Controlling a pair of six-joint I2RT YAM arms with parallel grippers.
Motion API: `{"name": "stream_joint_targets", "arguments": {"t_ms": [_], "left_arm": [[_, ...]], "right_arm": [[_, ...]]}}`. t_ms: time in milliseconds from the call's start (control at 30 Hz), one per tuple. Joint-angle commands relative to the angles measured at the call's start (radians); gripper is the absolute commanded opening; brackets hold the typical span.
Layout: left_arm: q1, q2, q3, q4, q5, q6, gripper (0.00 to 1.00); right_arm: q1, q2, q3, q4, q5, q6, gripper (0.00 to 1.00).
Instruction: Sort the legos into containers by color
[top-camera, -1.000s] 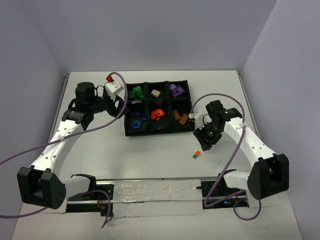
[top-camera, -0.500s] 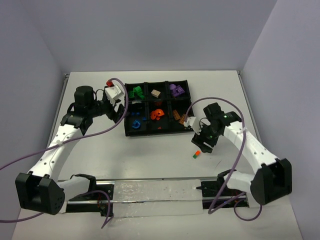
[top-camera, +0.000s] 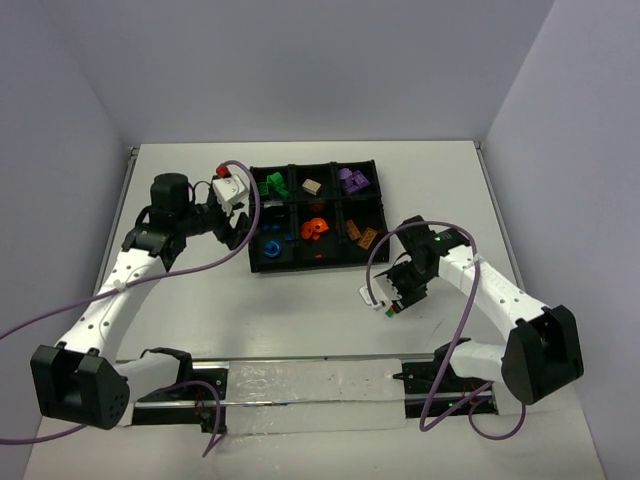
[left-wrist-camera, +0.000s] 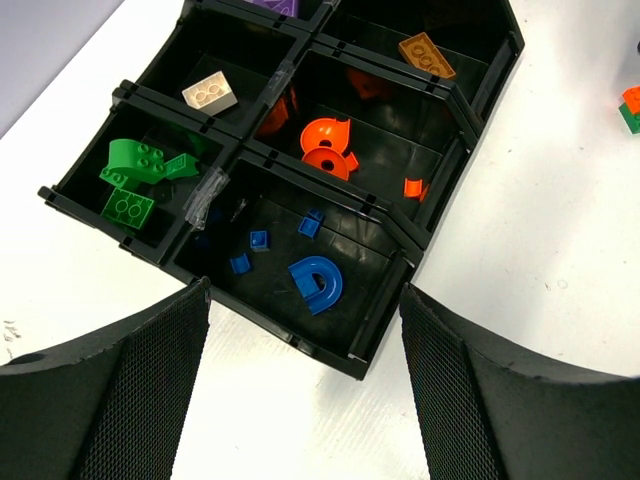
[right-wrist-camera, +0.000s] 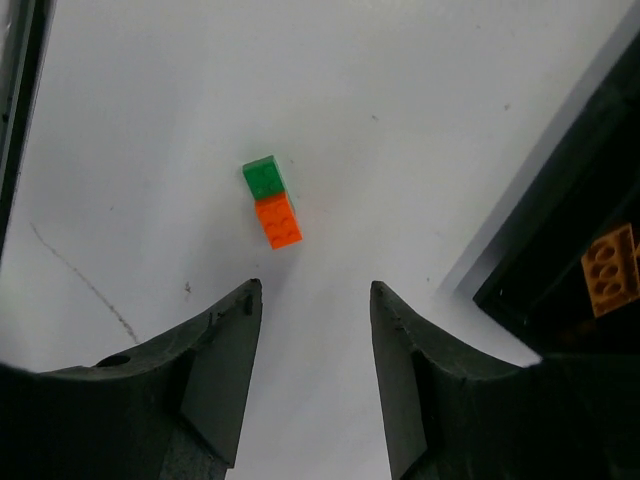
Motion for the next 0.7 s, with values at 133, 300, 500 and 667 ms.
{"name": "stream_joint_targets", "arguments": {"t_ms": [133, 300, 500, 667], "left_arm": [[-0.004, -0.049, -0.034, 0.022, 0.007, -0.014, 0.82], [-0.004, -0.039, -0.039, 0.032, 0.006, -0.015, 0.82], [-0.004, -0.014, -0.025, 0.030, 0.005, -0.010, 0.82], [-0.004, 0.008, -0.013, 0.027, 0.003, -0.005, 0.82]], "right_arm": [[0.050, 0.053, -0.040, -0.006, 0.036, -0.204, 0.52], [0.058, 0.107, -0.034, 0.013, 0.059, -0.186, 0.51], [0.061, 0.177, -0.043, 0.085, 0.107, -0.152, 0.51], [0.061, 0.196, -0.062, 0.134, 0.110, -0.140, 0.50]]}}
